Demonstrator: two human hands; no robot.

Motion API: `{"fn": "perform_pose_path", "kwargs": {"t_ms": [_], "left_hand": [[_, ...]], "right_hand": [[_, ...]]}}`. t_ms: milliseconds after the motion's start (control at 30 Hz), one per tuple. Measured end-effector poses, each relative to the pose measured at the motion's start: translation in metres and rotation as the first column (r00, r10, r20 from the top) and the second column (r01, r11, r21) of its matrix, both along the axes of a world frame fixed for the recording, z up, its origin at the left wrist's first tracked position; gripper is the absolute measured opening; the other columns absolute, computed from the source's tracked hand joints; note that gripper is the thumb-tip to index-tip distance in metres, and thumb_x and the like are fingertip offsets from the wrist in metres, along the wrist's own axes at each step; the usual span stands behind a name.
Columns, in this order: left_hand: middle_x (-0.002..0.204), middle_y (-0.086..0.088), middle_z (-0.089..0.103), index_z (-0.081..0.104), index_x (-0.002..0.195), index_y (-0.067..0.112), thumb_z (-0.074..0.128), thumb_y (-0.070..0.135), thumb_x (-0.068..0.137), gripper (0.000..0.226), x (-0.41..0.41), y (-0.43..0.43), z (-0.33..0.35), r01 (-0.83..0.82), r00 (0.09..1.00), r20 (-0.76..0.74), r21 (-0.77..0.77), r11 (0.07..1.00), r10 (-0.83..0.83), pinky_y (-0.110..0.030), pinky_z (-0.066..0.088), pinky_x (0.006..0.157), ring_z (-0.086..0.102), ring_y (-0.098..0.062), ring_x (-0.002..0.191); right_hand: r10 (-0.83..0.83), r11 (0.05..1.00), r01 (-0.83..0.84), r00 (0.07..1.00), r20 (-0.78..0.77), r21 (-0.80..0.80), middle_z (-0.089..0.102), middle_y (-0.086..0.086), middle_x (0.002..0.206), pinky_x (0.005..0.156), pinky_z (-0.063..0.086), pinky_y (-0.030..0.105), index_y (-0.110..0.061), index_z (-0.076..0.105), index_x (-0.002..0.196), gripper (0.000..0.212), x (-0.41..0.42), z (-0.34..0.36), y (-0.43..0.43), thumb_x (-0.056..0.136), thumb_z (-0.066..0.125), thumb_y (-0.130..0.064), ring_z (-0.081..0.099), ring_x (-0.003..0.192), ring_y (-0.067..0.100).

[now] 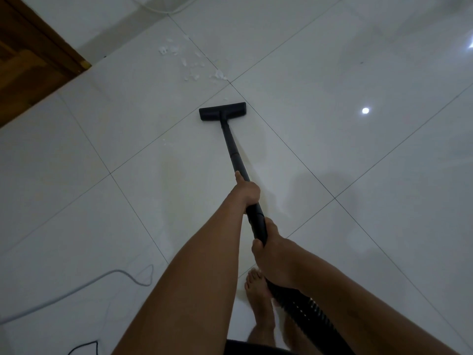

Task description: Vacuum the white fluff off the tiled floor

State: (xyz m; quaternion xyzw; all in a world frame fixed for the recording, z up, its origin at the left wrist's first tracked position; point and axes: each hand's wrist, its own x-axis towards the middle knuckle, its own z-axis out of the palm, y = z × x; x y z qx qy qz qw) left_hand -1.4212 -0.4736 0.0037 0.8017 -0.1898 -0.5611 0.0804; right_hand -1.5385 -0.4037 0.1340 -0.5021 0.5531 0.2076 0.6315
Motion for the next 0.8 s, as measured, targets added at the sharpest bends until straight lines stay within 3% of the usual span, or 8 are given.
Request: {"fn": "perform_pose_path", "kwargs": {"t_ms": [200,433,533,600,667,800], "left_hand": [[0.152,-0.017,0.042,0.002,0.16,0.024,0.039,0.019,0.101,0.069,0.007,-0.025,-0.005,-0.025,1.0,0.011,-0.01,1.0,0.025,-0.048,0.045,0.107,0.05,-0.039,0.132],[0.15,-0.019,0.044,0.002,0.16,0.022,0.037,0.018,0.103,0.067,0.015,-0.058,-0.007,-0.045,0.998,0.049,-0.005,0.999,0.045,-0.046,0.044,0.103,0.05,-0.039,0.131],[0.144,-0.021,0.048,-0.015,0.158,0.025,0.033,0.015,0.104,0.073,0.012,-0.073,0.0,-0.02,1.0,0.016,0.069,0.997,0.019,-0.045,0.048,0.104,0.055,-0.038,0.123],[0.145,-0.021,0.046,-0.021,0.157,0.026,0.031,0.014,0.105,0.074,0.011,-0.084,0.002,-0.031,1.0,-0.001,0.09,0.995,0.031,-0.046,0.048,0.104,0.056,-0.037,0.122],[0.15,-0.02,0.043,-0.009,0.159,0.026,0.035,0.017,0.103,0.072,0.01,-0.097,0.001,-0.081,0.997,0.009,0.034,0.996,0.081,-0.049,0.046,0.107,0.052,-0.039,0.128],[0.152,-0.019,0.041,0.002,0.16,0.023,0.038,0.018,0.101,0.069,0.007,-0.119,0.001,-0.114,0.993,0.04,-0.001,0.993,0.114,-0.051,0.043,0.108,0.049,-0.039,0.133]], "right_hand": [[0.098,0.994,-0.098,0.995,-0.009,-0.055,0.062,0.007,0.091,0.056,0.045,0.024,-0.025,-0.009,0.162,0.066,0.002,-0.013,-0.024,0.11,0.031,-0.033,0.061,0.066,0.012],[0.062,0.998,-0.061,0.998,0.01,-0.019,0.065,0.012,0.096,0.061,0.059,0.029,-0.028,-0.006,0.162,0.066,0.009,-0.02,-0.058,0.11,0.035,-0.032,0.063,0.063,0.014],[0.049,0.999,-0.049,0.998,0.027,0.019,0.063,0.011,0.09,0.058,0.058,0.028,-0.029,-0.008,0.161,0.067,0.006,-0.014,-0.077,0.11,0.035,-0.032,0.061,0.059,0.013],[0.056,0.998,-0.057,0.998,0.034,0.026,0.063,0.013,0.093,0.068,0.062,0.033,-0.029,-0.007,0.161,0.066,0.003,-0.011,-0.09,0.11,0.035,-0.032,0.061,0.061,0.015],[0.084,0.996,-0.085,0.996,0.025,0.009,0.064,0.015,0.1,0.077,0.062,0.038,-0.028,-0.005,0.161,0.065,0.0,-0.011,-0.106,0.11,0.036,-0.031,0.062,0.066,0.018],[0.119,0.993,-0.119,0.993,0.022,-0.007,0.063,0.013,0.097,0.07,0.057,0.033,-0.027,-0.005,0.162,0.066,-0.003,-0.012,-0.133,0.11,0.036,-0.028,0.06,0.067,0.016]]}}
